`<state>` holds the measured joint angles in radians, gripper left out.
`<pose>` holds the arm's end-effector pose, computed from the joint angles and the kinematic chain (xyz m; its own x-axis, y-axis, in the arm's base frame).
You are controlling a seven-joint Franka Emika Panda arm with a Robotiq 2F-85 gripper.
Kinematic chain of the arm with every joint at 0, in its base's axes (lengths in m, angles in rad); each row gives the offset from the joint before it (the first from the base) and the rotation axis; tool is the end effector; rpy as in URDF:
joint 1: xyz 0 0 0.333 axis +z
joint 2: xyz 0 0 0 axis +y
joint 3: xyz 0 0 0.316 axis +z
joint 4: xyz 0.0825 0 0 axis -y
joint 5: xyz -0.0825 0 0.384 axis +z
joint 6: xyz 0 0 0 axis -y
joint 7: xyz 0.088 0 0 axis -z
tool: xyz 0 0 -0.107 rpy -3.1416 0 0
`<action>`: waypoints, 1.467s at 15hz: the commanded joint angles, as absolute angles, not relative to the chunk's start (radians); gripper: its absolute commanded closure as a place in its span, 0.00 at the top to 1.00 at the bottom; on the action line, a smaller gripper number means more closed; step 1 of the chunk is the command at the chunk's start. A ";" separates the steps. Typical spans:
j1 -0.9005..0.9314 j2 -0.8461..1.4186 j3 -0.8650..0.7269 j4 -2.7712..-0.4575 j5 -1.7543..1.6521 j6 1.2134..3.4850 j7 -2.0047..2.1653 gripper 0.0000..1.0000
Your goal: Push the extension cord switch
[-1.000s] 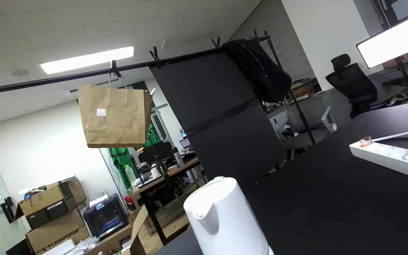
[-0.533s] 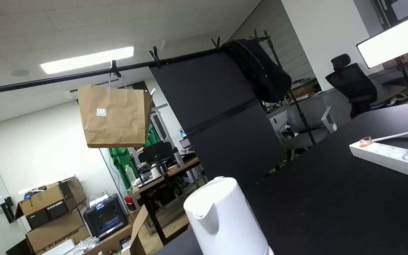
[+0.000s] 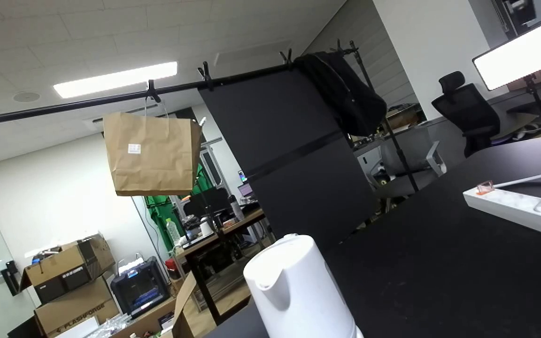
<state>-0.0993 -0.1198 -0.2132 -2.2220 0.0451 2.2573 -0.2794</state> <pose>0.4953 -0.1608 0.4396 0.9849 -0.0603 0.1623 -0.0578 -0.9981 -0.0201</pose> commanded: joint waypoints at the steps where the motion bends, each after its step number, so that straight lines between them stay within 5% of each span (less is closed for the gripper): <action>1: -0.100 0.084 -0.179 -2.032 0.088 2.335 -0.256 1.00; 7: -0.145 0.346 -0.154 -1.695 0.078 2.234 -0.216 1.00; 8: -0.147 0.261 -0.140 -1.831 0.086 2.310 -0.260 1.00; 22: -0.156 0.400 -0.121 -1.681 0.087 2.298 -0.223 1.00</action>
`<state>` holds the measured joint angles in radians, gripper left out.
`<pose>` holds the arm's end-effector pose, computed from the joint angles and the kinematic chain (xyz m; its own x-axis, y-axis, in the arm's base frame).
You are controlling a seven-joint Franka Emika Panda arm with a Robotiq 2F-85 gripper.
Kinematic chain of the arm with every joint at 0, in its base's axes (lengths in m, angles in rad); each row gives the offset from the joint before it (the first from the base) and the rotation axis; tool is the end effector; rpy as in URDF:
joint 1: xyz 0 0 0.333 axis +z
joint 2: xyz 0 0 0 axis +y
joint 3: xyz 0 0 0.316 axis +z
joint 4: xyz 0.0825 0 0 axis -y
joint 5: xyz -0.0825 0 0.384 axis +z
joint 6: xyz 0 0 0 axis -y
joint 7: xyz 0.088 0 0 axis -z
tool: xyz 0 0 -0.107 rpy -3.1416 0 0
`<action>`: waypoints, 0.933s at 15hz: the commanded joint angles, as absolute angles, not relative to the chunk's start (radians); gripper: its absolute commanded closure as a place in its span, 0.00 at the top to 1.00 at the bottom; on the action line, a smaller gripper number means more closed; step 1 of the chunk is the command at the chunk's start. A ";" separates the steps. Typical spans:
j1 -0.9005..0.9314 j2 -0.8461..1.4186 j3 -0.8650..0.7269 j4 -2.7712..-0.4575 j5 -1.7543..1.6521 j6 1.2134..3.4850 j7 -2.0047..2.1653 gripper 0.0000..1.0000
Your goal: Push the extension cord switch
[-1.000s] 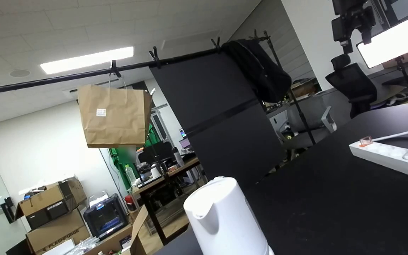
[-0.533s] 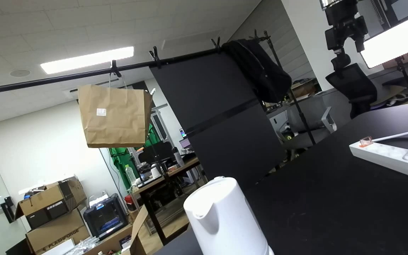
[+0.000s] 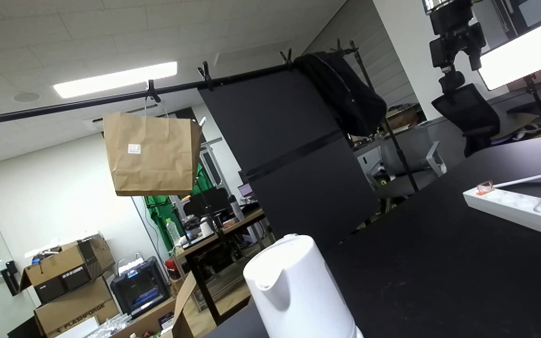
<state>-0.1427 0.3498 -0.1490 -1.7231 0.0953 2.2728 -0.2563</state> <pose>0.6445 -0.1810 0.4040 0.9763 -0.0717 0.2041 -0.0773 -0.9968 0.0196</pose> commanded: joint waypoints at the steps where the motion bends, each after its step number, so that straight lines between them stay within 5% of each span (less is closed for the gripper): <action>1: -0.155 0.426 -0.113 -1.666 0.094 2.316 -0.215 1.00; 2: -0.157 0.455 -0.104 -1.651 0.105 2.333 -0.212 0.94; 3: -0.159 0.485 -0.095 -1.633 0.114 2.347 -0.205 0.74; 6: -0.165 0.573 -0.072 -1.582 0.128 2.369 -0.178 0.51; 14: -0.154 0.750 -0.040 -1.440 0.104 2.323 -0.159 0.01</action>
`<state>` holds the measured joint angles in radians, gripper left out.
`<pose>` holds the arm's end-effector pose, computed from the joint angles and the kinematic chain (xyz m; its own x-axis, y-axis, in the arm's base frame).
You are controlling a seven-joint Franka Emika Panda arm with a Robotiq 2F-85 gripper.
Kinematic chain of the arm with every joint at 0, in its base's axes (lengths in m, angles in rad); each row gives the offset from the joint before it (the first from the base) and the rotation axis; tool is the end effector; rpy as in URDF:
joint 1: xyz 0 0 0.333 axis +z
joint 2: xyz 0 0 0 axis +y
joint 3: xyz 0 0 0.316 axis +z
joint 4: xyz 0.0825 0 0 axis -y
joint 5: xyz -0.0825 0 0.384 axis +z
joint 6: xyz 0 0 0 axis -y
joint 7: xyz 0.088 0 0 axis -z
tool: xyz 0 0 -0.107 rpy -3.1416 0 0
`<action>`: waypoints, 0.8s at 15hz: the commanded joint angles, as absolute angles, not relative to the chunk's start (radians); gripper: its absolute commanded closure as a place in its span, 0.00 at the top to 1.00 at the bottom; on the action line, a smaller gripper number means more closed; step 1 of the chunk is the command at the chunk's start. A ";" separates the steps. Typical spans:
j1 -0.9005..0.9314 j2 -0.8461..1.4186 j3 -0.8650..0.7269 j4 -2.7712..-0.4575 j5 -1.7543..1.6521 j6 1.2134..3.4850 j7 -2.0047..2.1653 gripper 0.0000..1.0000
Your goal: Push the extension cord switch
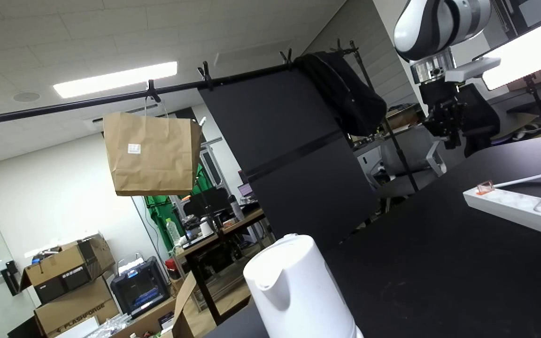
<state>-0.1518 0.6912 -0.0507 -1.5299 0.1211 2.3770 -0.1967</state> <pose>0.7109 -0.1383 0.2655 0.9837 -0.0741 0.1640 -0.0697 -0.9970 -0.0327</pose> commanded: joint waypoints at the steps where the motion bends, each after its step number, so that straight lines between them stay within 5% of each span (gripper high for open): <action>1: -0.148 0.764 -0.043 -1.424 0.096 2.305 -0.148 0.00; 12: -0.141 0.858 -0.045 -1.338 0.082 2.188 -0.142 0.00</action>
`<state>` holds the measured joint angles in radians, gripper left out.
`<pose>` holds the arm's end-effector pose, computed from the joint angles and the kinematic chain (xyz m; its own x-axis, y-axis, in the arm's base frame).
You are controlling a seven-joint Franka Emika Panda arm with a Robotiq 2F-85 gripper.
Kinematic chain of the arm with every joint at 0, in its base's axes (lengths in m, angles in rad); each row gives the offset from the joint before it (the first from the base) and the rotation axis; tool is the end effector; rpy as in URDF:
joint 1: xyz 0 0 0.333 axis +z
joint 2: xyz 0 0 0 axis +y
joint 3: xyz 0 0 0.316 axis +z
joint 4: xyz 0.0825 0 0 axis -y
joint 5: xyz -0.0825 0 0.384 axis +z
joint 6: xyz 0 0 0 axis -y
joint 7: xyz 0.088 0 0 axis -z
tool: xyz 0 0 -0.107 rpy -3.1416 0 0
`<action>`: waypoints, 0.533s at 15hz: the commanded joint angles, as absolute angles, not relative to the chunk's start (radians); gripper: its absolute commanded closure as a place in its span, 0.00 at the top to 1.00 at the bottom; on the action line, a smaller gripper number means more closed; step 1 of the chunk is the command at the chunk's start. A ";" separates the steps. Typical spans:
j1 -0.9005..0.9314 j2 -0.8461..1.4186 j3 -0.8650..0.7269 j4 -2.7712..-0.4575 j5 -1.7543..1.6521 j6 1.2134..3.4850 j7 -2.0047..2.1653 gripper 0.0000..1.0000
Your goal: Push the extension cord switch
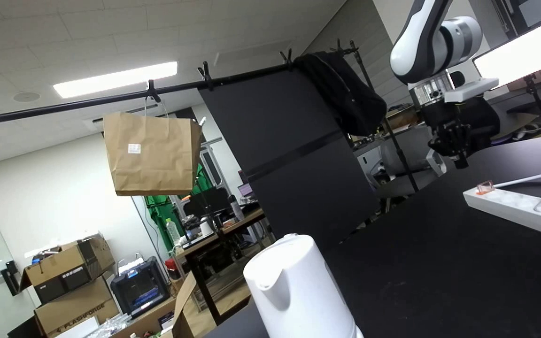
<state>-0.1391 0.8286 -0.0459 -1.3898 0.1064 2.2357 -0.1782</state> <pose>0.7239 -0.1252 0.2149 0.9980 -0.0571 0.0260 -0.0558 -0.9973 -0.0472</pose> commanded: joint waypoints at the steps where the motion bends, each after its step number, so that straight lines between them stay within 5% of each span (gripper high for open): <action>1: -0.142 0.862 -0.045 -1.337 0.077 2.180 -0.144 0.00; 8: -0.147 0.887 -0.041 -1.335 0.076 2.174 -0.154 0.00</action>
